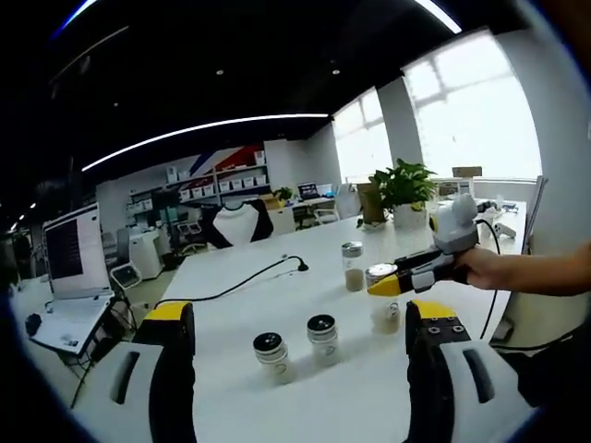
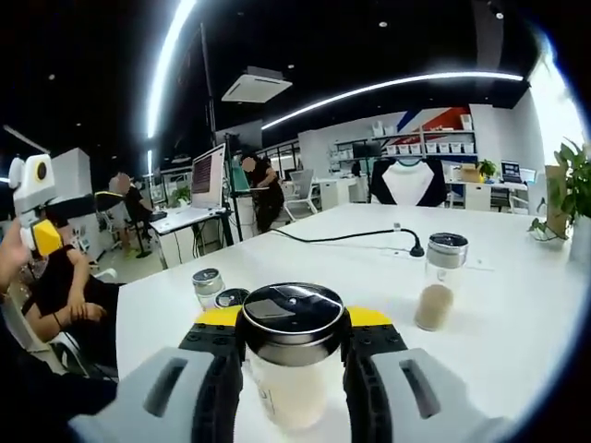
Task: Rotate the seasoning bottle until the label or dispensing opening points toward the visible target arrow and the bottle remains upright within the marked orientation range
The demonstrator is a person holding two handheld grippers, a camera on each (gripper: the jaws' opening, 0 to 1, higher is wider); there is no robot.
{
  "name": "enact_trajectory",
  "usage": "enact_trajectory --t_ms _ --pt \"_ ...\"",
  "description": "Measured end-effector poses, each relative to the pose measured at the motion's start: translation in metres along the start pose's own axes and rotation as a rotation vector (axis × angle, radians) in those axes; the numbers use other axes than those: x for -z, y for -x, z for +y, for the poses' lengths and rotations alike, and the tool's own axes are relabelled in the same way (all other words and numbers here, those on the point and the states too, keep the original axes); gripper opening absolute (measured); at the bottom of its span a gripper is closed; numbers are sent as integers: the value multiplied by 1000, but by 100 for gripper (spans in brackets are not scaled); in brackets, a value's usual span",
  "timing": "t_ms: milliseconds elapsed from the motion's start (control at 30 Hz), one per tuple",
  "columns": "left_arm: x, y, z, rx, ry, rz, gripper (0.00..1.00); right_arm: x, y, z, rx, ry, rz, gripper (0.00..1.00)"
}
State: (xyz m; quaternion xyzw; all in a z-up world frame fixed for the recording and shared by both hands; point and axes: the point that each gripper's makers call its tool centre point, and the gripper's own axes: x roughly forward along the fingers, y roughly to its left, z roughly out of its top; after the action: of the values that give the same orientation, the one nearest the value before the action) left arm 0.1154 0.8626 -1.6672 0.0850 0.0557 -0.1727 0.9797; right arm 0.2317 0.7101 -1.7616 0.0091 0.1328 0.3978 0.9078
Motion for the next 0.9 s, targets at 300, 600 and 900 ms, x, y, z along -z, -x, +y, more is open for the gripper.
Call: enact_trajectory --t_ms 300,600,900 --pt "-3 0 2 -4 5 -13 100 -2 1 0 -2 0 9 38" --pt "4 -3 -7 16 15 3 98 2 -3 -4 2 13 36 38" --pt "2 -6 -8 27 28 3 97 1 -10 -6 4 34 45 38"
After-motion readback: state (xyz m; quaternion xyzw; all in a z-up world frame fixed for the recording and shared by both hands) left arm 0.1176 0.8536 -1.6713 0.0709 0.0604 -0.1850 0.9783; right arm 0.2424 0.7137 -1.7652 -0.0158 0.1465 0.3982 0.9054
